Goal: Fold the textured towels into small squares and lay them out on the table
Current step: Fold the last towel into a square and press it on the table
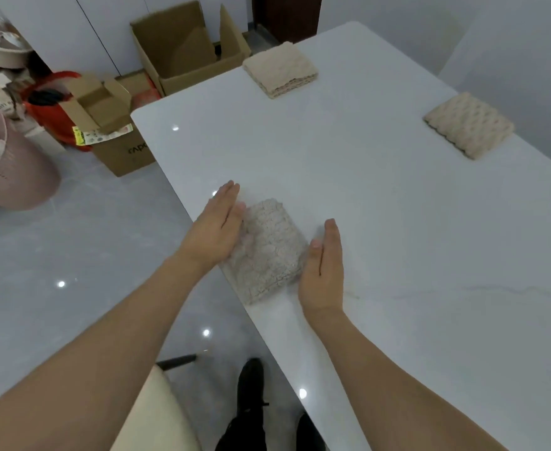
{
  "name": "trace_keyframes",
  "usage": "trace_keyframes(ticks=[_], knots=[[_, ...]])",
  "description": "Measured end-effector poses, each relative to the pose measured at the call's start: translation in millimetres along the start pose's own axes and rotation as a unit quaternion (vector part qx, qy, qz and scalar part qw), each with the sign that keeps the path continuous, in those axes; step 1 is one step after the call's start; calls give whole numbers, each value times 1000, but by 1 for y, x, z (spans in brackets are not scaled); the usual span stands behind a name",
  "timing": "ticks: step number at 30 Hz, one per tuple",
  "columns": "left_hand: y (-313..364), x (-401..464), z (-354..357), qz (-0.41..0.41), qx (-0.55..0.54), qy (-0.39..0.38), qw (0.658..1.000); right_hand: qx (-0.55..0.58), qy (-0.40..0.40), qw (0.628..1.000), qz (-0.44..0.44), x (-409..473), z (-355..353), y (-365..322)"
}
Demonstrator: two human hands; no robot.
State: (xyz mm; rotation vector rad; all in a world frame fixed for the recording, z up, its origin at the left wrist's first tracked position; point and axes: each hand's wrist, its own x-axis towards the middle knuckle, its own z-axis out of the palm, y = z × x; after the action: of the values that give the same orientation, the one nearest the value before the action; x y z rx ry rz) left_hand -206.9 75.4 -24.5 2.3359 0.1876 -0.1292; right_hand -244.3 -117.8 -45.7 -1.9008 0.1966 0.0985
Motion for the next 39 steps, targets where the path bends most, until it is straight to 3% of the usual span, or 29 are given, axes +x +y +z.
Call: trace_keyframes(ticks=[10,18,25,28,30,33,39], knots=[[-20,56,-12,102,-145,-235,956,75,206,974,62,-19,60,-17],[-24,70,-9,149,-181,-336,912,57,273,957,82,-10,81,-25],[-23,73,-8,202,-139,-352,903,-24,273,959,77,-7,86,-22],[-34,83,1,346,53,-309,884,-139,253,952,100,-2,89,-17],[-42,89,7,407,154,-269,859,-255,242,927,130,1,91,-12],[-42,90,9,419,178,-255,853,-322,227,903,172,3,91,-10],[-15,101,1,390,173,-280,860,-307,201,914,173,14,58,-31]])
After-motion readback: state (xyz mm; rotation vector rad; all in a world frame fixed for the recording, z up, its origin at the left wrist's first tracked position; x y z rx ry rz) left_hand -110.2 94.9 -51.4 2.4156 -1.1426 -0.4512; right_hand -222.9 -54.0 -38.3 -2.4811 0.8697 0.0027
